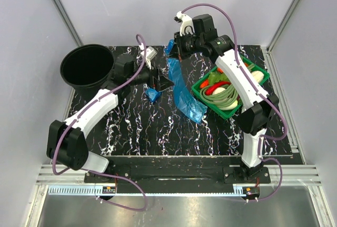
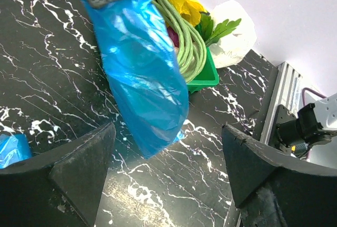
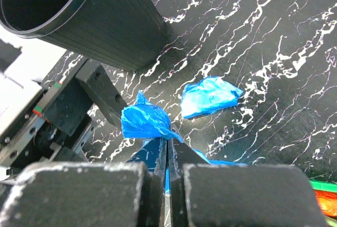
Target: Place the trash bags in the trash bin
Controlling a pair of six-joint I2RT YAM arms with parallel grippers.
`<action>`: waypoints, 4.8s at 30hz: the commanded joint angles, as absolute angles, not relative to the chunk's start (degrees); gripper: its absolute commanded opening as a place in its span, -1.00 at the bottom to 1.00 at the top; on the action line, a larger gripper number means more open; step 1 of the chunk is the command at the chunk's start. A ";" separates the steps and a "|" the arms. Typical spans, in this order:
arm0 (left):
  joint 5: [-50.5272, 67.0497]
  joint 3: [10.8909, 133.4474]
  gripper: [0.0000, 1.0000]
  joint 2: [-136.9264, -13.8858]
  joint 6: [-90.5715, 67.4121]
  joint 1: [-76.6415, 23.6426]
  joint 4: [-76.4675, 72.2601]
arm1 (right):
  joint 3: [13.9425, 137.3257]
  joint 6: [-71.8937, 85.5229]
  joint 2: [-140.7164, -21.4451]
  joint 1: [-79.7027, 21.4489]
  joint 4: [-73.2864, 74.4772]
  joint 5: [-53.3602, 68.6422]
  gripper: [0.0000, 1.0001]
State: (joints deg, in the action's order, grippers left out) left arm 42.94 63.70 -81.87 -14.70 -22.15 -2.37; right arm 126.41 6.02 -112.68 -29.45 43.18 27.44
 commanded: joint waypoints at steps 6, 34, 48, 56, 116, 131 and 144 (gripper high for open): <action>32.26 70.48 0.70 -86.30 -11.51 -27.68 -0.18 | 128.85 7.12 -111.97 -29.27 43.15 25.49 -1.00; 27.25 58.99 -1.00 -84.46 -1.33 -19.69 5.97 | 98.99 -13.60 -94.94 -27.42 44.73 20.73 0.47; 26.45 53.09 -1.00 -83.58 5.80 -17.14 9.14 | 76.73 -24.95 -95.97 -27.51 45.09 24.69 0.36; 28.21 51.68 -1.00 -83.14 6.50 -15.65 9.67 | 73.83 -25.14 -100.72 -27.95 41.31 26.63 0.29; 33.66 51.24 -1.00 -84.55 6.33 -13.97 10.37 | 67.15 -25.40 -106.70 -33.49 28.92 10.63 -0.04; 34.54 51.59 -1.00 -85.60 6.85 -13.97 11.07 | 69.60 -23.29 -104.59 -33.57 31.19 12.56 -0.84; 37.35 54.84 -0.11 -87.01 14.15 -10.55 17.40 | 89.72 -23.56 -99.93 -33.58 53.07 18.37 -1.00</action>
